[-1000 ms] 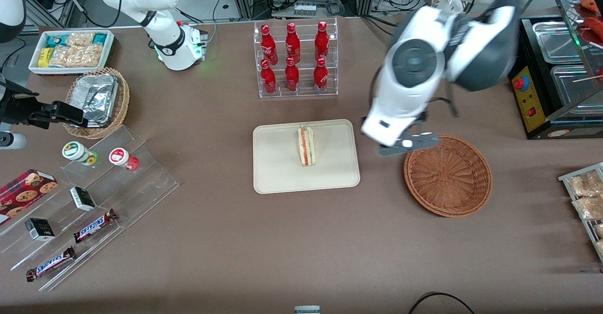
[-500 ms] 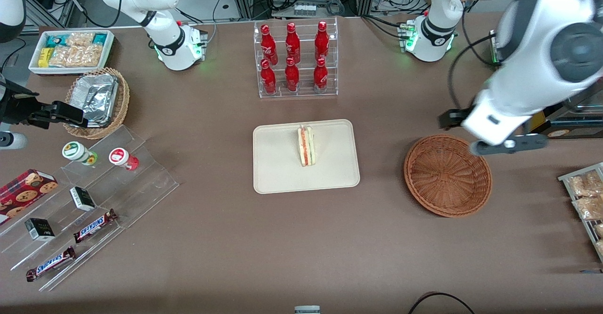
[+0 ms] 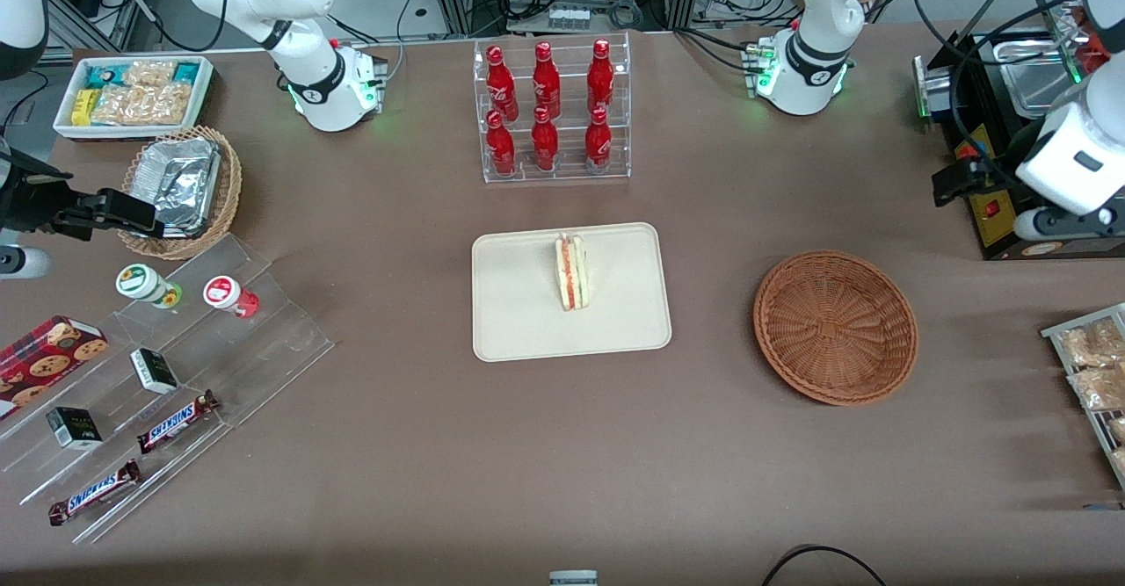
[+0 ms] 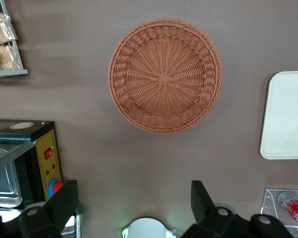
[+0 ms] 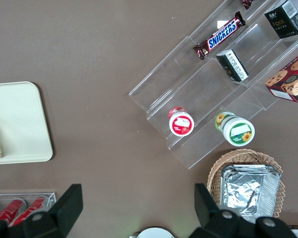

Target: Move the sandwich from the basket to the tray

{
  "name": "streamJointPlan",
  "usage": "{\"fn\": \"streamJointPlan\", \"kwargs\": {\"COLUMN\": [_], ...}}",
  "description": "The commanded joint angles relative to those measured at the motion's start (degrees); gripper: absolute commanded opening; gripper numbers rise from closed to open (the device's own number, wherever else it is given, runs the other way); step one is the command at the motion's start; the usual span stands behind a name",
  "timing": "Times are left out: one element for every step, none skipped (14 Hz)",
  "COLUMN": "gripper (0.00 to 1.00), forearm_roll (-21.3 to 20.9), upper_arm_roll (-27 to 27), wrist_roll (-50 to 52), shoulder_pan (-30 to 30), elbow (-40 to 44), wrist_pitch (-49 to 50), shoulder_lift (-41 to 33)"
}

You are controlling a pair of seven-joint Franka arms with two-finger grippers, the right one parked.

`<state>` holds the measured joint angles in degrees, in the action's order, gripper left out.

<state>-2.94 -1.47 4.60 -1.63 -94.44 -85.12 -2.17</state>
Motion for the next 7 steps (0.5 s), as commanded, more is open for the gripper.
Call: {"fn": "streamJointPlan", "kwargs": {"gripper": [1.0, 1.0, 1.0, 1.0, 1.0, 1.0, 1.0], "forearm_roll": [0.39, 1.26, 2.4, 2.76, 2.77, 2.77, 2.77], "upper_arm_roll": [-0.46, -0.46, -0.46, -0.63, -0.64, -0.72, -0.81], "wrist_roll": [-0.74, -0.74, -0.91, -1.26, -1.26, -1.26, -1.44], "shoulder_pan": [0.67, 0.58, 0.58, 0.4, 0.23, 0.14, 0.23], "elbow": [-4.71, -3.74, -2.78, -2.16, -1.2, 0.12, 1.87], "wrist_pitch": [-3.73, -3.91, -4.0, -4.78, -5.92, -6.11, -5.76], "shoulder_lift": [-3.47, -2.59, -2.41, -1.8, -1.09, -0.13, 0.75]}}
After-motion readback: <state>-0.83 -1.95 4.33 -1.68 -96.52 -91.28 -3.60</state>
